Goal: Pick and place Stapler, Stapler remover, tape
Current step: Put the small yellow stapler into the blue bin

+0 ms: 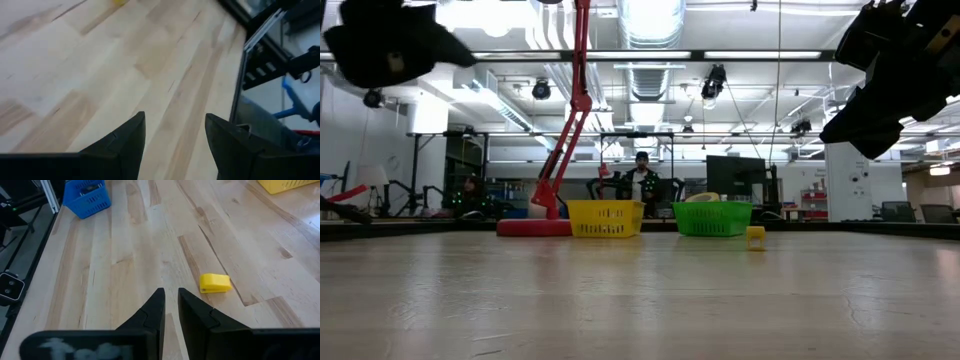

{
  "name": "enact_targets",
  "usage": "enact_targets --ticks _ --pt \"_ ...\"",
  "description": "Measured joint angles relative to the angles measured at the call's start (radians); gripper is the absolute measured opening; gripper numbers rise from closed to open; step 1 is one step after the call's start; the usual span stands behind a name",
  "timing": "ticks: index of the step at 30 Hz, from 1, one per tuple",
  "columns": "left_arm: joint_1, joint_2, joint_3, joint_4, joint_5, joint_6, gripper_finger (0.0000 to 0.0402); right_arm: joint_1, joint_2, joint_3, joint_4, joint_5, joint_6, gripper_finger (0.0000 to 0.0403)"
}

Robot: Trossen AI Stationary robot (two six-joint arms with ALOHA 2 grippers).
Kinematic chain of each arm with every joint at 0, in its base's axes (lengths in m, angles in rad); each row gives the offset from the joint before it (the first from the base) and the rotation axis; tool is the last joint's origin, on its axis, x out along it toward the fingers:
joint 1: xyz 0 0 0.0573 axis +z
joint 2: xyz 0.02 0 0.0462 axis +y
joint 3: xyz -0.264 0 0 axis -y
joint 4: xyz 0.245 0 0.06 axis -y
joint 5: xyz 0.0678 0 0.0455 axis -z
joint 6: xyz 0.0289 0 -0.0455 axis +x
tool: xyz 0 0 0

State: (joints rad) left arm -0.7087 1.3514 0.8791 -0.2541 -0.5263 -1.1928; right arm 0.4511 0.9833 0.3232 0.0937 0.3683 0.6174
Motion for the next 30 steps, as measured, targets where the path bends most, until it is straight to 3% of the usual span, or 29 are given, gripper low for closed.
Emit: enact_targets --ticks 19,25,30 --pt "0.119 0.0 0.0 0.081 -0.005 0.21 0.0207 0.0 0.0 0.0 0.0 0.001 0.0 0.0048" --pt "0.151 0.0 0.0 0.089 -0.117 0.298 0.0207 0.0 0.0 0.0 0.0 0.001 0.0 0.0048" --pt "0.199 0.006 0.0 0.095 -0.127 0.374 0.0207 0.0 0.0 0.0 0.0 0.001 -0.001 0.0048"
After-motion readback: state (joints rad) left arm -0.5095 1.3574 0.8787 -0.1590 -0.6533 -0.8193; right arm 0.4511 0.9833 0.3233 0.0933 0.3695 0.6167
